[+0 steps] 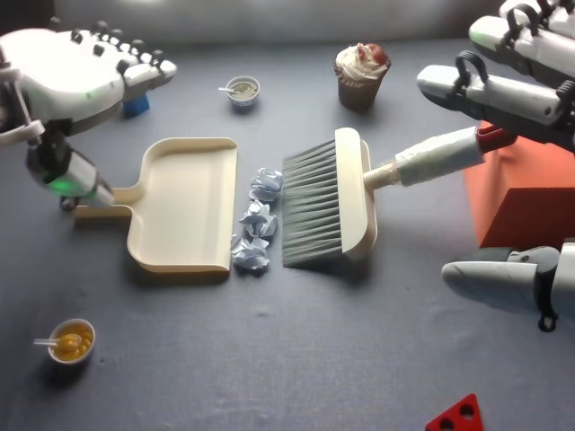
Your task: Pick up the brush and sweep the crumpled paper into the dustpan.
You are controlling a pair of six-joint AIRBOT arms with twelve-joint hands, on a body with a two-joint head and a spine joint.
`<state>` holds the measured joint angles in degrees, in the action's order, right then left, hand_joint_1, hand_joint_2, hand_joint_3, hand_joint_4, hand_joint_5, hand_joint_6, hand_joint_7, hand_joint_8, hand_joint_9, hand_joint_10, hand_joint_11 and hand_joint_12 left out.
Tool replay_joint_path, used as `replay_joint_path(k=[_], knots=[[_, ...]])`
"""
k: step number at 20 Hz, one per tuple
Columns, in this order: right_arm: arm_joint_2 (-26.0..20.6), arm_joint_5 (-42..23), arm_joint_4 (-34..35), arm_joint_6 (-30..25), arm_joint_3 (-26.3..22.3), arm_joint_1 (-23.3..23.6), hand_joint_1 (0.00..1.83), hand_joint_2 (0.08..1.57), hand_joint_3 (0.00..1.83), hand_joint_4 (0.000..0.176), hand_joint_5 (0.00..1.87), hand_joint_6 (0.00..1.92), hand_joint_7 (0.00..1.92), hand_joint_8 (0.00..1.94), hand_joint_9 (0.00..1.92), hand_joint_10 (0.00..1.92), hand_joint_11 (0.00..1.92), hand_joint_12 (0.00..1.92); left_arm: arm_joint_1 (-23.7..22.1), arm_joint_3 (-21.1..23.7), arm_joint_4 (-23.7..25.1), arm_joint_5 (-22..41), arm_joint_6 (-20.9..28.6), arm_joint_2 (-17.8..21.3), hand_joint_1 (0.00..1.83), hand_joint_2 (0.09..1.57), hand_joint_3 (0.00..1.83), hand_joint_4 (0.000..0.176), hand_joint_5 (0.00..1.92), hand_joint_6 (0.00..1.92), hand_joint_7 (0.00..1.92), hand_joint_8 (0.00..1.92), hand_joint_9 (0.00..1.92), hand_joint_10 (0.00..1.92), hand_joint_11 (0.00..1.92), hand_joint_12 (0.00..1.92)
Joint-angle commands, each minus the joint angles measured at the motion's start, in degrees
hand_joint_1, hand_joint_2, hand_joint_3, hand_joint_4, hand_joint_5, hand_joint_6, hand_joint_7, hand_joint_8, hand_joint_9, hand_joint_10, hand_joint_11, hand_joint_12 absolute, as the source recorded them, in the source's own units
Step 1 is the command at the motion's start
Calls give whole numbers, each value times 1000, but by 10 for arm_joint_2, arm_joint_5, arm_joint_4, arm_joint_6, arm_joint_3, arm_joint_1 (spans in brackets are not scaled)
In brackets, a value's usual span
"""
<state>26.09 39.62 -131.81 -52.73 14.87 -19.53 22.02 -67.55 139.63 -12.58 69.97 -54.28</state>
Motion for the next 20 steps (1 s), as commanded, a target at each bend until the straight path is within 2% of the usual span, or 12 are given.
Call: replay_joint_path(k=[1,2,4,6,8,11,13,14,15,16,19,20], knots=[[0,61,-15,21,-8,11,0,954,4,0,141,5,147,4,146,4,140,14,0,-6,13,-66,-1,0,913,923,13,0,50,13,83,3,107,8,128,37],[3,64,0,45,-12,17,0,962,7,0,139,4,143,2,140,1,135,11,9,-10,1,-68,-5,-1,911,929,9,0,71,15,94,6,117,9,139,39],[6,63,4,64,-14,21,0,961,4,0,153,7,166,9,162,9,149,15,20,-14,-30,-70,-23,-3,865,955,14,23,100,18,78,1,102,1,122,30],[6,51,4,62,-10,21,0,962,4,0,146,3,159,5,156,5,142,12,34,-16,-78,-78,-47,-7,851,974,6,33,161,13,104,4,121,3,132,29],[6,16,4,49,1,21,0,955,0,0,141,0,153,1,145,0,131,7,44,-20,-99,-81,-53,-13,841,994,10,43,203,20,93,0,108,0,122,24],[8,-46,4,28,16,21,0,963,3,0,157,6,168,6,167,8,160,18,51,-28,-126,-86,-69,-21,807,1017,4,68,274,13,108,0,109,0,142,30],[10,-71,1,12,26,23,0,970,5,0,138,1,149,0,147,1,136,6,55,-37,-135,-89,-72,-26,812,1009,0,64,313,20,108,1,121,3,163,38],[11,-81,-16,-10,32,23,0,981,9,0,112,0,130,0,122,0,99,1,57,-41,-137,-90,-72,-28,816,1010,0,58,310,16,101,0,115,0,157,35],[10,-99,-40,-44,40,22,0,977,6,0,127,7,150,9,149,12,127,15,59,-46,-140,-91,-72,-29,811,1018,3,61,302,10,86,0,106,0,143,29],[11,-106,-49,-52,44,22,0,981,6,0,124,6,146,6,146,10,126,14,60,-50,-140,-91,-72,-30,788,1028,7,66,291,4,89,2,102,0,130,23],[13,-114,-54,-55,57,22,0,985,6,0,132,6,151,6,154,9,149,23,66,-61,-145,-91,-72,-38,791,1035,7,55,290,2,130,13,122,6,149,30],[15,-116,-54,-56,63,23,0,984,5,0,129,4,151,5,149,6,138,17,68,-64,-147,-91,-72,-41,781,1027,3,62,292,2,132,12,134,10,169,39]])
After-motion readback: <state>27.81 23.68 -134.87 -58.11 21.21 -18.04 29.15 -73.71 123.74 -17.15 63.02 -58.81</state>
